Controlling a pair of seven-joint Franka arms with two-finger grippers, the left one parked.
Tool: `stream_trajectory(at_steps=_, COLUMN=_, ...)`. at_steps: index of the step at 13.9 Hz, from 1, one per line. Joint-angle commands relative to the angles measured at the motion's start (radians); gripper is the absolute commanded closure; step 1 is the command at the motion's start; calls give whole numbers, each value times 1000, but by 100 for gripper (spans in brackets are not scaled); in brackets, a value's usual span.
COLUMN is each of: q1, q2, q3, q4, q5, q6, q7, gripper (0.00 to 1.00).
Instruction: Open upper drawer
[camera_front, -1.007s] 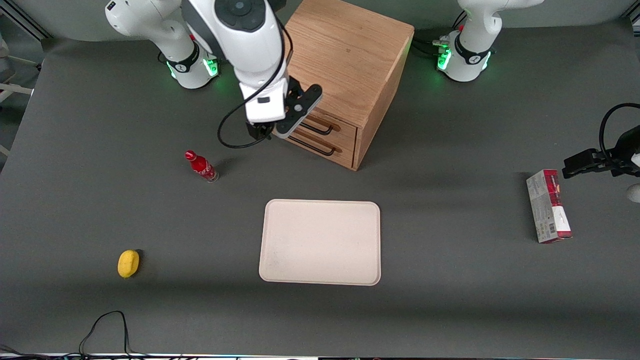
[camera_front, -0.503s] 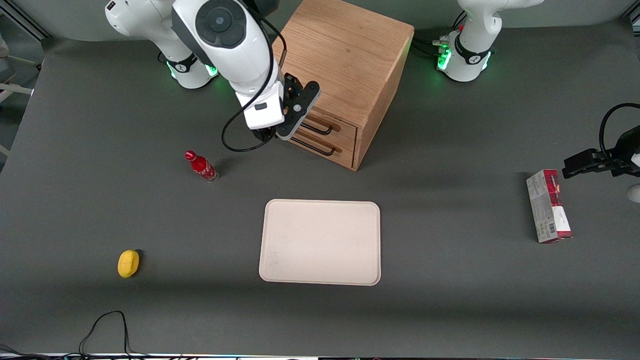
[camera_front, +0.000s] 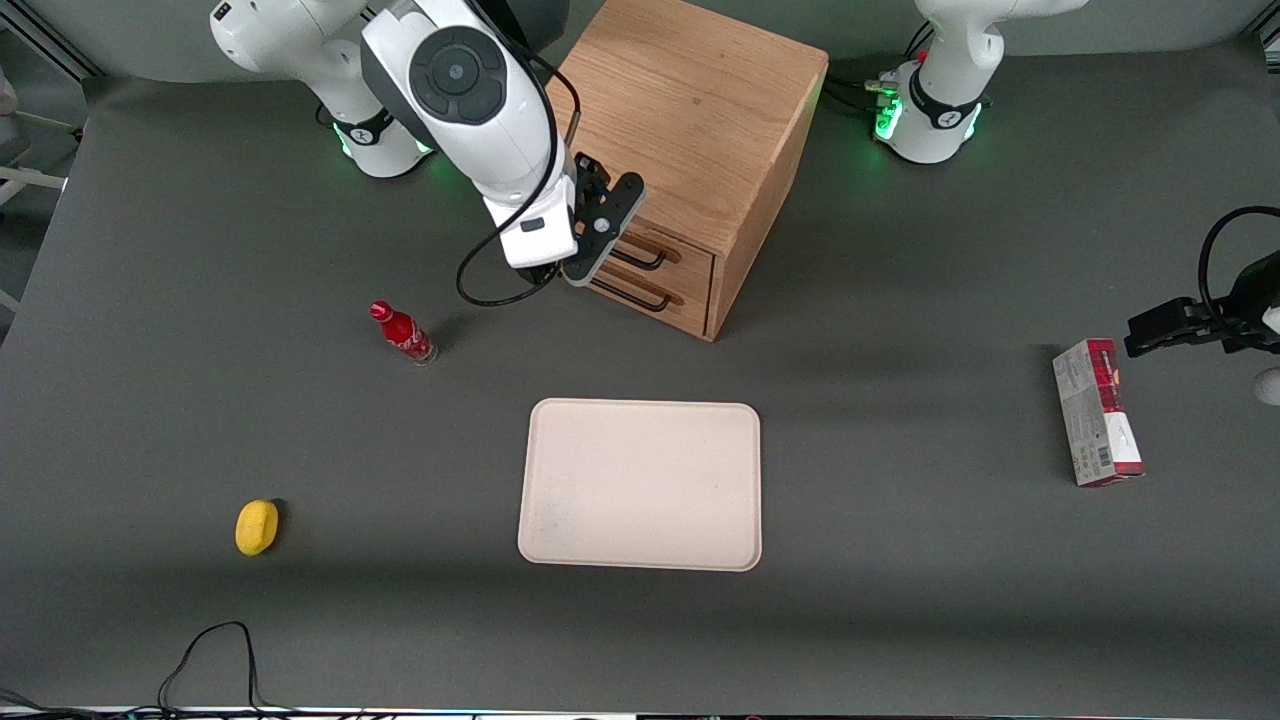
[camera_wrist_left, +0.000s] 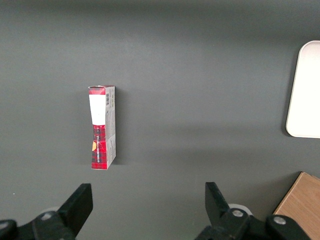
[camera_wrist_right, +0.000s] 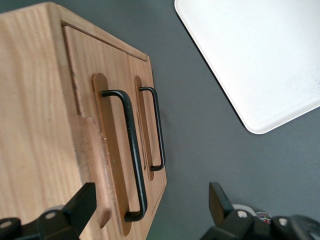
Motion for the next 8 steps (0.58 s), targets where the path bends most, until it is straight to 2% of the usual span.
stream_trajectory(at_steps=1, q1=7, q2=-10, q3=-5, q4=-54, q5=15, q6=50, q7=-35, gripper=0)
stream_trajectory(at_steps=8, q1=33, q2=-17, q3=-5, q4=-171, q5=2, q6=164, q7=-49, gripper=0)
